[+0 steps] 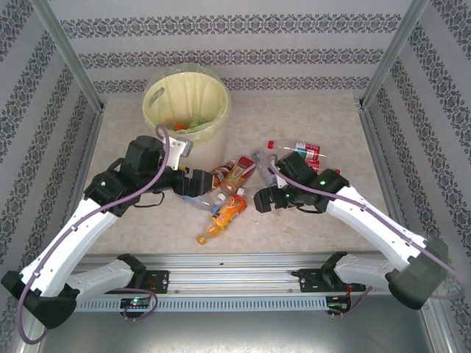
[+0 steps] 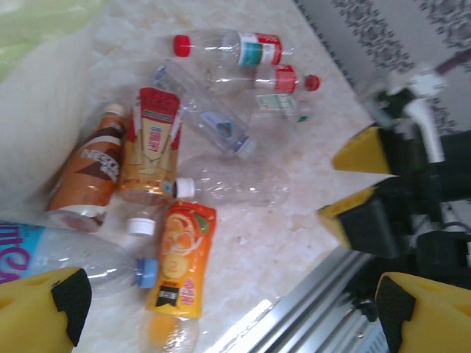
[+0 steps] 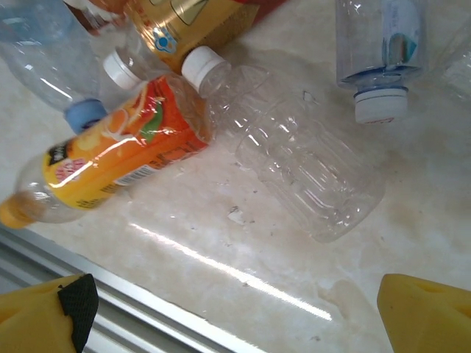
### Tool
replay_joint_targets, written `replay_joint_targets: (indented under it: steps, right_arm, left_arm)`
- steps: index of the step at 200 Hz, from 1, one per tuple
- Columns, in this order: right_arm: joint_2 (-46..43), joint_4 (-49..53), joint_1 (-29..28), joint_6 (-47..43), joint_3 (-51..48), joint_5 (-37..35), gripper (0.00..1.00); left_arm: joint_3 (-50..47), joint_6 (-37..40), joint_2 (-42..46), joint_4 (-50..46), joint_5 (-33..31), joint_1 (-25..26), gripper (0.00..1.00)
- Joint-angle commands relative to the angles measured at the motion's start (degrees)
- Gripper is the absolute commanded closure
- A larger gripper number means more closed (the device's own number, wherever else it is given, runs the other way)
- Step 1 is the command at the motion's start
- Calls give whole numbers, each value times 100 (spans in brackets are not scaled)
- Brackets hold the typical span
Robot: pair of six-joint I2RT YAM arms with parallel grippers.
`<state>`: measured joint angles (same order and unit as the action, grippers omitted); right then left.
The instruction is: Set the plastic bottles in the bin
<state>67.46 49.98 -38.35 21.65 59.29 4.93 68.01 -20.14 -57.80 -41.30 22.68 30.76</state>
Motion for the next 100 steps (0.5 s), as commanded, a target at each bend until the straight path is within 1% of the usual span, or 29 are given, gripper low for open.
replay_joint_targets:
  steps: [1,23,47,74,100]
  right_arm:
    - [309,127,-76,-596,163,-541,2]
    - [628,0,-70,-901,172,-725,2]
    - [1015,23,-60,-1237,314,-638,4]
    - [1462,66,-58,-1606,455,-608,4]
    - [1897,83,-43,-1920,595,-531,4]
  left_arm:
    - [-331,-448,251,913,355,70,0]
    - [-782,-611,487,1167,290,70,0]
    - [-1236,-878,745,1485,58,70,0]
    - [-1839,-1280,997,2095,106,79,0]
    - [-2087,-1383,1043,2161,75,121,0]
